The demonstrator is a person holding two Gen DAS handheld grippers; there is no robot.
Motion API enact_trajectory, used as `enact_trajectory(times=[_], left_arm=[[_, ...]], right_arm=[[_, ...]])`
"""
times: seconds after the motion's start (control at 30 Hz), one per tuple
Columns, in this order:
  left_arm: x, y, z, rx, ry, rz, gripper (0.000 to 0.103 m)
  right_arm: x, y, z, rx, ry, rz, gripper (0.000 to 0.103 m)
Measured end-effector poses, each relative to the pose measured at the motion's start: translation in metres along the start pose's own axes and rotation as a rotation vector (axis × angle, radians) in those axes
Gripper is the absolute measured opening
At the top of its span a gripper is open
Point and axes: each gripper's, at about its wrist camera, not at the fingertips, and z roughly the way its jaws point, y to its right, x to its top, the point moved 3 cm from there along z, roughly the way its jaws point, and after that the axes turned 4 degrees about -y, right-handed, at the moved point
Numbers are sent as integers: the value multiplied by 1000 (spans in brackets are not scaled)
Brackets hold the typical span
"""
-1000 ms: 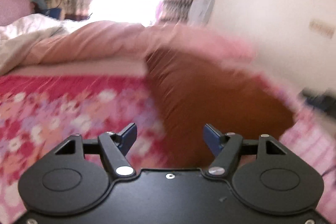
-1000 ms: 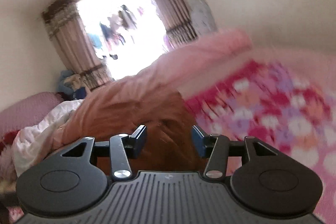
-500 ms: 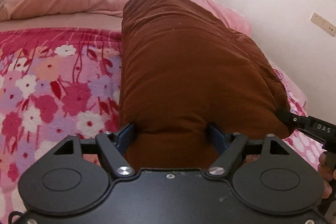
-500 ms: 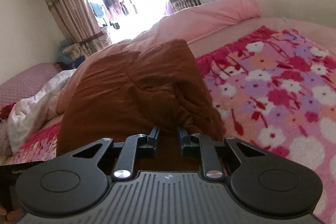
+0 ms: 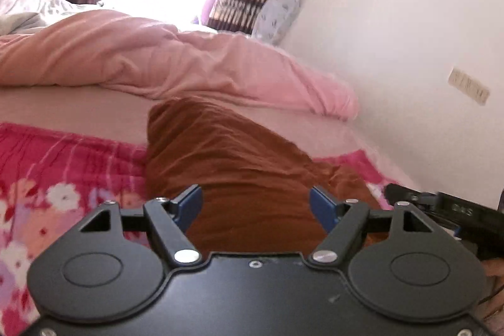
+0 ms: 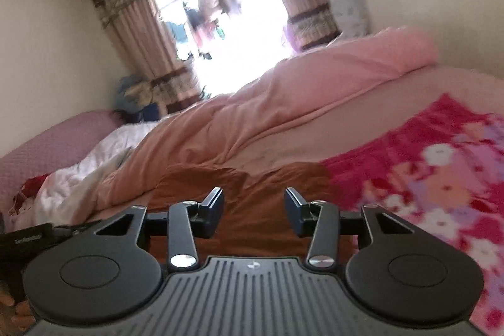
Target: Fold large clothes
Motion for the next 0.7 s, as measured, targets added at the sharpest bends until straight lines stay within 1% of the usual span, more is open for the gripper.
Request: enact_trajectory(times=[0.03,0.07,0.1,0.17,0.2,0.27,0.37,0.47,0.5,0.53,0.6,0.67,0.7], left_arm=[[1,1,14,8,-33,9,76],[2,0,29,16,-60,12,76],[0,-2,42,43,-94,15,78],[-7,-9,66,97,-152,28,79],[-11,-12,75,109,-183,24,80],[-15,-21,86,118,-206,9,82],[-13,-25,91,123,-226,-7,83],[-5,-18,75,135,-205,7,82],[-3,-16,63,134,-183,6,79],[-3,-12,46,124,-148,9,79],[-11,-4,12,104,-97,32,79],[-28,3,-19,69,-55,57,79],[-37,7,-31,59,-46,78,79]], right_arm=[[1,1,12,-14,-32,11,43],[0,3,23,-40,-64,25,41],[-2,5,34,-72,-88,26,40],[-9,9,52,-144,-122,9,37],[-13,12,58,-162,-135,7,35],[-20,15,65,-180,-143,-2,30],[-26,20,72,-201,-152,-1,30],[-21,15,68,-209,-151,4,30],[-18,10,60,-207,-142,10,30],[-15,8,53,-205,-133,8,30],[-14,-7,28,-185,-93,-25,31],[-21,-21,-2,-147,-60,-53,31],[-27,-27,-16,-122,-50,-63,31]])
